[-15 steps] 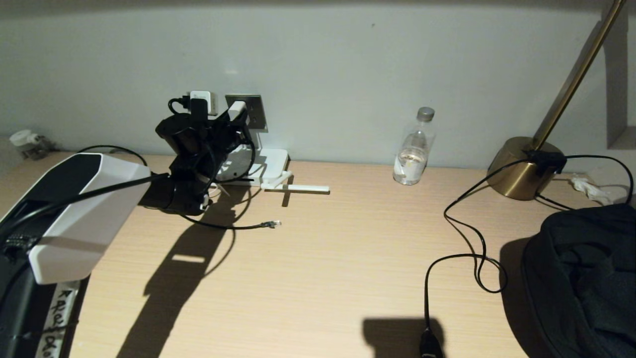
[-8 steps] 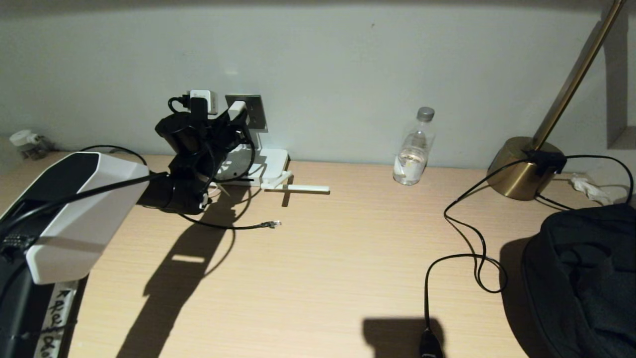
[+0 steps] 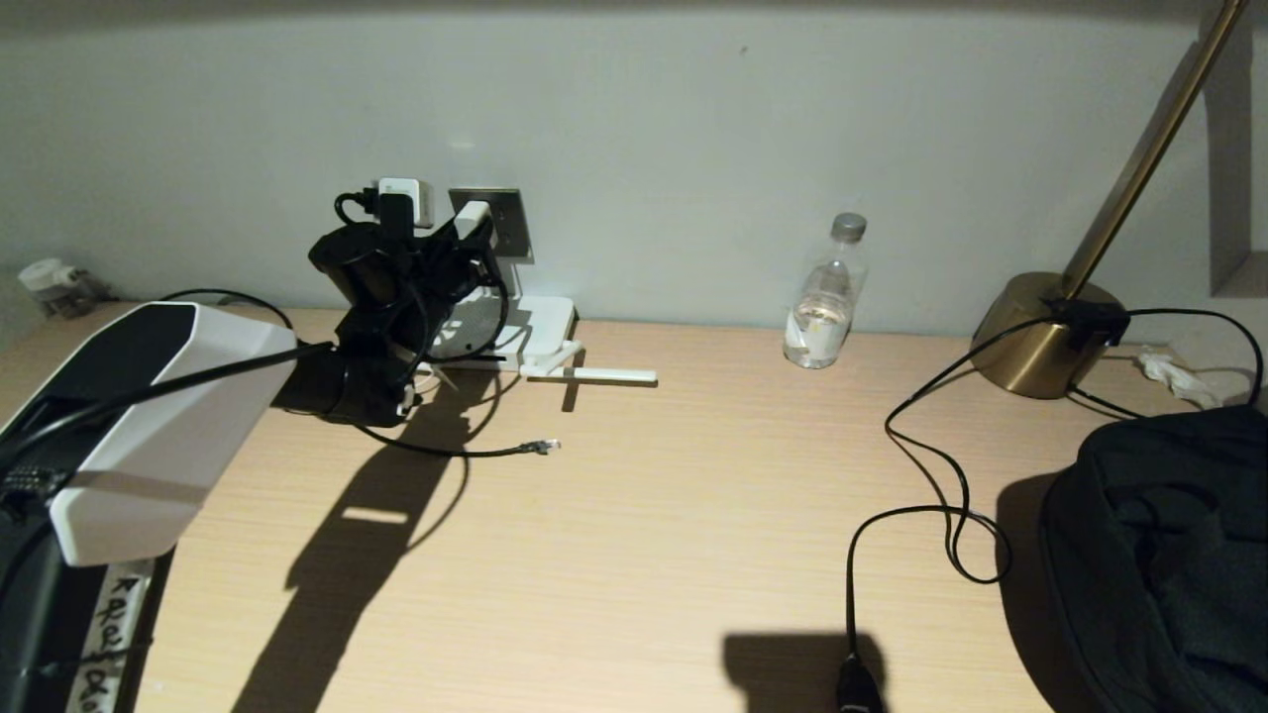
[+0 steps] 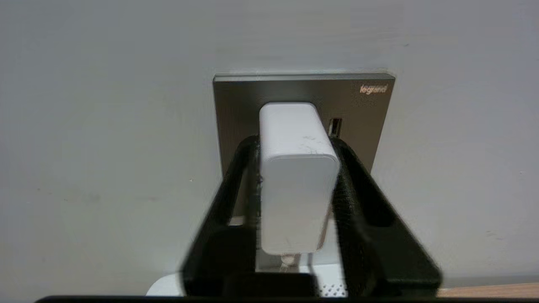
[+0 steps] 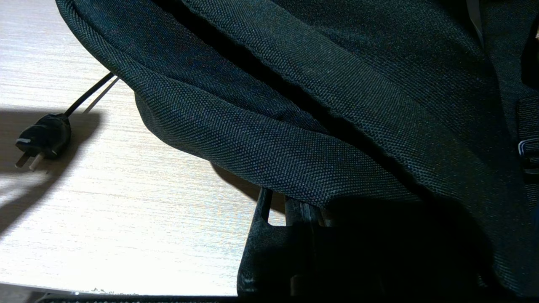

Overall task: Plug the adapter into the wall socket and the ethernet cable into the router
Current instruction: Plug plug into socket, then pick up cable

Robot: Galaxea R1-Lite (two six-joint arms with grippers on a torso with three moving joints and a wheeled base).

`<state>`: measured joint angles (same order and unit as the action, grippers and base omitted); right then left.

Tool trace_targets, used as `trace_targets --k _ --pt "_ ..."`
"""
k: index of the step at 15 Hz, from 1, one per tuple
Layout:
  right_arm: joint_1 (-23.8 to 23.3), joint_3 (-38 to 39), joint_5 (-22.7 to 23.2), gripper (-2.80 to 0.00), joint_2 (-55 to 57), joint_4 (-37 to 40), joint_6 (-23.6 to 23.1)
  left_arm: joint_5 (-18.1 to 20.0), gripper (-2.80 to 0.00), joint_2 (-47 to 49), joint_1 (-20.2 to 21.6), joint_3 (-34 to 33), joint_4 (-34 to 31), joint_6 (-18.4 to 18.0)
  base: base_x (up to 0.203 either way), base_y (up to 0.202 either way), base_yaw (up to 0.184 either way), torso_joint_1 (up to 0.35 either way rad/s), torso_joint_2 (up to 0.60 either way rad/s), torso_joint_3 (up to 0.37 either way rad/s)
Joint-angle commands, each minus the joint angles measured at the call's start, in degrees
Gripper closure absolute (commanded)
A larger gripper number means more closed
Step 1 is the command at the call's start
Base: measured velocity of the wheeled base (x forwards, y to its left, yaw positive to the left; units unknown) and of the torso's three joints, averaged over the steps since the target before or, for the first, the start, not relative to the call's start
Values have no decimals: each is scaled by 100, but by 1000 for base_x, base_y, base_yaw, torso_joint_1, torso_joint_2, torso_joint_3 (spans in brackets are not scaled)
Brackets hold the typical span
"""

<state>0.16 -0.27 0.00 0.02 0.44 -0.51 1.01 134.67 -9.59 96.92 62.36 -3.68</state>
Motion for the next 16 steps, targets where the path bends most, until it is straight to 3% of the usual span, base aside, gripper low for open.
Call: trace_targets --k 1,8,12,16 --pt "2 0 0 0 -2 0 -2 -4 -280 -11 -1 3 22 -1 0 0 0 0 0 0" --pt "2 0 0 0 -2 0 -2 -7 -280 -27 -6 12 30 -1 0 0 0 0 0 0" --pt "2 0 0 0 -2 0 -2 -21 -280 -500 1 -149 29 -9 0 0 0 0 0 0" --pt "2 0 0 0 -2 0 -2 -14 -280 -1985 1 -1434 -64 -39 0 0 0 0 0 0"
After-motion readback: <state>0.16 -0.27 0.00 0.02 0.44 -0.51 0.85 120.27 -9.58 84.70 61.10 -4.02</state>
